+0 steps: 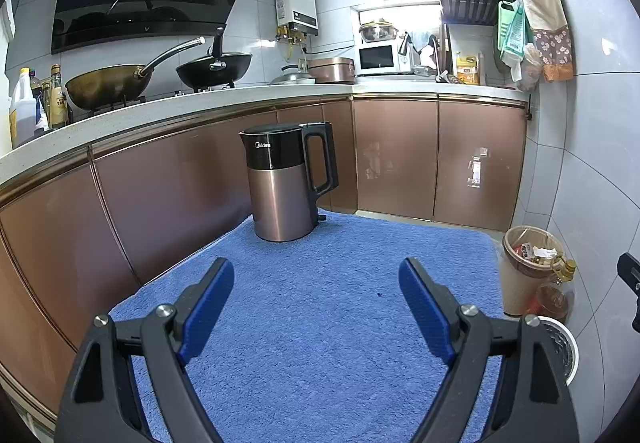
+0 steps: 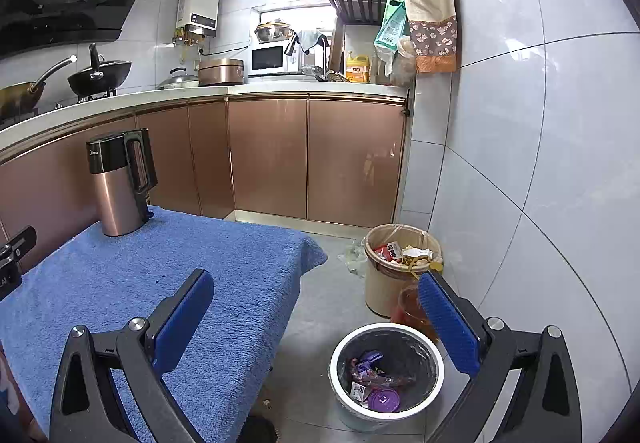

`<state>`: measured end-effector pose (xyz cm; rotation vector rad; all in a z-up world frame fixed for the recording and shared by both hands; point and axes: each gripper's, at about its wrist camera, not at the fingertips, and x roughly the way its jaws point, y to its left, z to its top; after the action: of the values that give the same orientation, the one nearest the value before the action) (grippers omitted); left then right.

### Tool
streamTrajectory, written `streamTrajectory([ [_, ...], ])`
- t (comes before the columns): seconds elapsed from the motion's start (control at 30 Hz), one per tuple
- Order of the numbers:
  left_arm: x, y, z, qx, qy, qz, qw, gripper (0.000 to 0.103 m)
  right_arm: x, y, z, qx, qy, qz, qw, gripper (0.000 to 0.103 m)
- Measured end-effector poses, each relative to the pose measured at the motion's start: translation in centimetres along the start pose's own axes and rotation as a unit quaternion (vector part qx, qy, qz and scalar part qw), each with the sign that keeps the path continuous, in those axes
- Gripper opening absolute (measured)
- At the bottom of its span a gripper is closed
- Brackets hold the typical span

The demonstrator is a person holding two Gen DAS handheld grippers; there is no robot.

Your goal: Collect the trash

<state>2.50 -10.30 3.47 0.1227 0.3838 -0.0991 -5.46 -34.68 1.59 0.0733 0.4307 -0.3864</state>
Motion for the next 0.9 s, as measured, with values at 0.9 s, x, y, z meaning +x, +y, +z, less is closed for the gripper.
streamTrajectory([
  [0.9, 0.06, -0.57, -0.39, 0.004, 0.005, -0.007, 1.0000, 0.084, 0.51, -0.53, -0.19, 0.001, 0.008, -0.002, 1.000, 0.103],
])
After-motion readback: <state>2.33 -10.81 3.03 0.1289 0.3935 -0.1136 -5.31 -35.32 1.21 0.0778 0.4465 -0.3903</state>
